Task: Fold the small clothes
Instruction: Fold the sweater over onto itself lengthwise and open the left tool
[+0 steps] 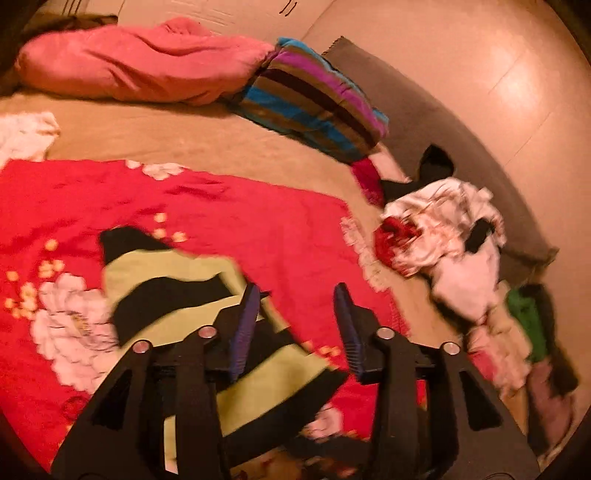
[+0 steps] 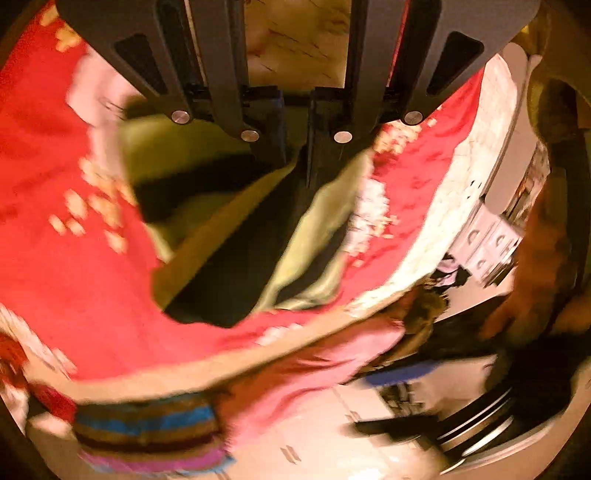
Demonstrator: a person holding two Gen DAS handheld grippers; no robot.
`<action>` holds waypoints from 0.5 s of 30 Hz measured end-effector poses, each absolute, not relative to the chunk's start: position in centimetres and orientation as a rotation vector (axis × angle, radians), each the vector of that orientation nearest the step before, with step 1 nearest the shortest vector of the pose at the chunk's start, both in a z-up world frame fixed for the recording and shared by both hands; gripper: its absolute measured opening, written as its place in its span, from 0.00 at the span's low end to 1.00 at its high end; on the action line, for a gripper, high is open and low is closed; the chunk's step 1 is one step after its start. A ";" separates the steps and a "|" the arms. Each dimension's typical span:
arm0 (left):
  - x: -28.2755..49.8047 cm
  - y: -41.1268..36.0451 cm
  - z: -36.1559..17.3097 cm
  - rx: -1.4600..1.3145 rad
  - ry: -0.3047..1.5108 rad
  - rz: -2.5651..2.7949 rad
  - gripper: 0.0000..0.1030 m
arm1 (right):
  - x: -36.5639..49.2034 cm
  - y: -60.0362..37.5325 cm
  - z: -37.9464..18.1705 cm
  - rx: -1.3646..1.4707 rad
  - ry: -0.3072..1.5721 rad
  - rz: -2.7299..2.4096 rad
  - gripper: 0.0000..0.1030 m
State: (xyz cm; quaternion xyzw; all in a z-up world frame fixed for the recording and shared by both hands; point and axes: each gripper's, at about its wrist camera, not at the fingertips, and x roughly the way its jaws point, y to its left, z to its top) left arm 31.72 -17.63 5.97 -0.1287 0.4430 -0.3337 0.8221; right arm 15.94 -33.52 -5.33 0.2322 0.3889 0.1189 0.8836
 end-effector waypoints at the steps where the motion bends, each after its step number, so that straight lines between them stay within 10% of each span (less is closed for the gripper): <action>1: 31.6 -17.2 5.4 -0.261 0.955 -0.685 0.34 | 15.5 -33.8 -5.7 0.484 0.828 0.245 0.08; 8: 29.9 -13.3 0.2 -0.134 1.010 -0.496 0.45 | 12.7 -36.7 -6.1 0.546 0.866 0.219 0.16; 11: 28.5 -11.6 -1.9 -0.112 1.034 -0.441 0.47 | 12.9 -38.1 -4.6 0.556 0.807 0.206 0.50; 15: 27.4 -10.8 -2.7 -0.083 1.039 -0.428 0.54 | 13.4 -38.5 -2.8 0.510 0.776 0.204 0.70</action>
